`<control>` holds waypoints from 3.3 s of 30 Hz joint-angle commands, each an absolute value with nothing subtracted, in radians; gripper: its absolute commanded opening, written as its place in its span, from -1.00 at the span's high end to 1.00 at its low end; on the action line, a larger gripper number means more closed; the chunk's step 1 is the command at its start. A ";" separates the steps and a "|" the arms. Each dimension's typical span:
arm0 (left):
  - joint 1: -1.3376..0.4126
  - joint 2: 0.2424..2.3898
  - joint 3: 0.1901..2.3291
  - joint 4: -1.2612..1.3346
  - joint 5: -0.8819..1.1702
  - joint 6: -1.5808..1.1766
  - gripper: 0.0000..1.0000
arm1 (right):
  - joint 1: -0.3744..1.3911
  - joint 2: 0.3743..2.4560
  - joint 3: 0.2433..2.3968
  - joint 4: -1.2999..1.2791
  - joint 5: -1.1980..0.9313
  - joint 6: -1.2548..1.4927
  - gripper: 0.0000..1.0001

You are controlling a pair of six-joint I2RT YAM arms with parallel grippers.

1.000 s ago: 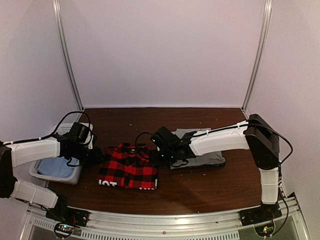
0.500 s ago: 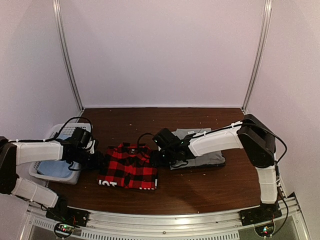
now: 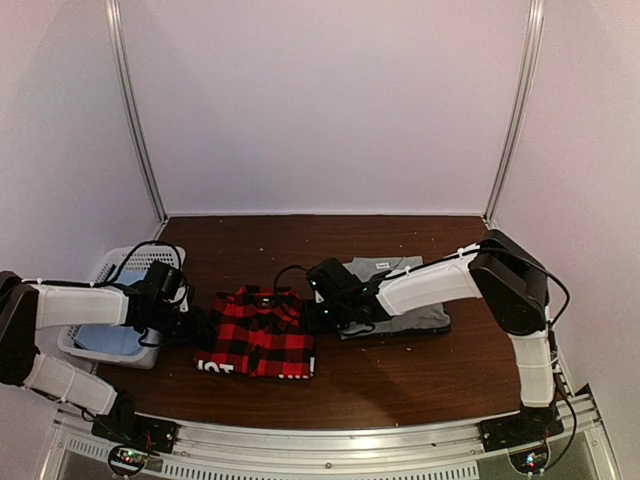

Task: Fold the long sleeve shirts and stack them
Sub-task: Pick up the square-folded shirt from the center of the board, then place the square-folded shirt on the square-folded shirt.

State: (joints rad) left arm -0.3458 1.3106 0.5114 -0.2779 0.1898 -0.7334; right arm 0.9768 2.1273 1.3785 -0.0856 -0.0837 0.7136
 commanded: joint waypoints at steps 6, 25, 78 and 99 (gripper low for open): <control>-0.365 1.364 0.486 -0.262 0.235 -0.785 0.41 | 0.974 2.174 1.391 -0.096 -0.112 0.700 0.48; -0.367 1.248 0.686 -0.408 0.279 -0.720 1.00 | 0.974 2.107 1.550 -0.221 -0.060 0.637 1.00; -0.818 1.927 1.474 -0.111 0.360 -0.909 1.00 | 0.389 1.605 1.256 -0.418 -0.065 0.401 1.00; -0.835 2.070 1.433 -0.105 0.316 -0.930 0.86 | 0.282 1.746 1.184 -0.360 -0.081 0.375 0.77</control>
